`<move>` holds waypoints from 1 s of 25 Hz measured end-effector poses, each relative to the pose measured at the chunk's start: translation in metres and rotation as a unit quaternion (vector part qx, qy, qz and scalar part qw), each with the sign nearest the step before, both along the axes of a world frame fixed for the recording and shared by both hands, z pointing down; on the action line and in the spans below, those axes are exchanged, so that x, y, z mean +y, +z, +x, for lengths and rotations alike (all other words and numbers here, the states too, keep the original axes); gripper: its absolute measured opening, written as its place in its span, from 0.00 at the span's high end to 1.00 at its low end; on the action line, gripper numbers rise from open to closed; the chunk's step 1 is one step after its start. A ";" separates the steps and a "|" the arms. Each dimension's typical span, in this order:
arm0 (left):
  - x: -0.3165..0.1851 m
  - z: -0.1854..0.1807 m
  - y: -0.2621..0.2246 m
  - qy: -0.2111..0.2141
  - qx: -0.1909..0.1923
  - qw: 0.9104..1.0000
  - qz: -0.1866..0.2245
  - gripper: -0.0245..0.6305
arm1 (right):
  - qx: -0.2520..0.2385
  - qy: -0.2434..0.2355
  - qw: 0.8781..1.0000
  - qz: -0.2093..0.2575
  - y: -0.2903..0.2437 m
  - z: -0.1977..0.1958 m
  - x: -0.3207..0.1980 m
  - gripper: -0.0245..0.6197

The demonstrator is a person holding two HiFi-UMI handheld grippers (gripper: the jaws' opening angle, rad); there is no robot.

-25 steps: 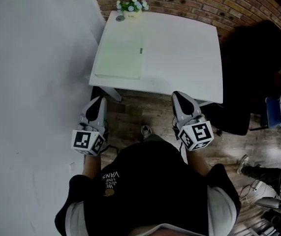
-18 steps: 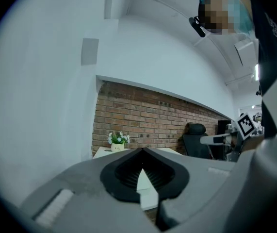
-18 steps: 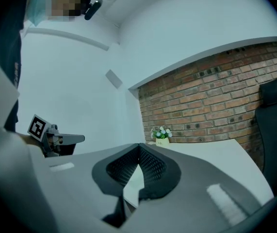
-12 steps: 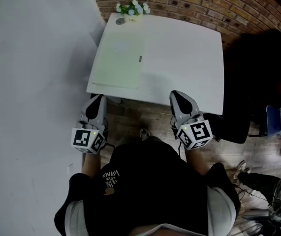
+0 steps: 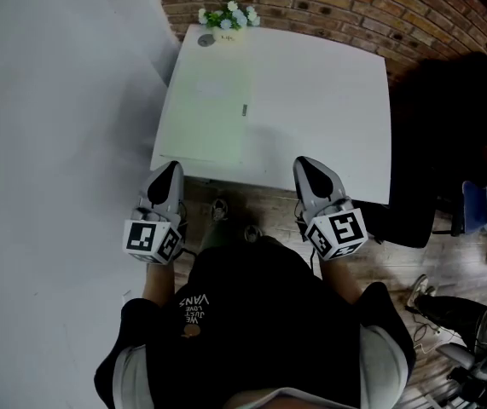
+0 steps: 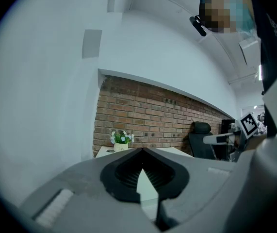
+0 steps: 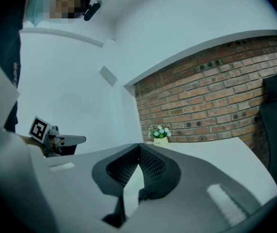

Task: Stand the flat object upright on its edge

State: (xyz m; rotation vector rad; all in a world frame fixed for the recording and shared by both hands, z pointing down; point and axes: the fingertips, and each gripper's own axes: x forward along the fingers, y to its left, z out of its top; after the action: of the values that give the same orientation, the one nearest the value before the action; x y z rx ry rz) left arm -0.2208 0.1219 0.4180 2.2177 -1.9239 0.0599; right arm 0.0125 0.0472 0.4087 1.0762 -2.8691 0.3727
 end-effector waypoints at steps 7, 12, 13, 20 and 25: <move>-0.031 -0.021 -0.004 0.034 0.001 0.999 -0.004 0.96 | 0.001 0.029 1.000 -0.007 -0.002 -0.020 -0.016 0.96; -0.052 -0.043 -0.001 0.057 0.001 0.998 -0.006 0.96 | -0.003 0.053 0.999 -0.009 0.001 -0.041 -0.026 0.96; -0.056 -0.048 0.000 0.061 0.001 0.998 -0.007 0.96 | -0.003 0.057 0.998 -0.011 0.002 -0.046 -0.028 0.96; -0.088 -0.082 0.005 0.088 -0.003 0.996 -0.012 0.96 | 0.000 0.101 0.995 -0.008 0.010 -0.070 -0.047 0.96; -0.109 -0.097 0.009 0.116 -0.004 0.993 -0.012 0.96 | 0.003 0.127 0.992 -0.007 0.013 -0.085 -0.058 0.96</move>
State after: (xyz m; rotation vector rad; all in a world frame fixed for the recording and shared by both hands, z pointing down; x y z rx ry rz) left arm -0.3178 0.0129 0.4268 2.4170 -1.6524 0.1264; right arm -0.0729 -0.0106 0.4214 1.4407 -2.7243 0.3997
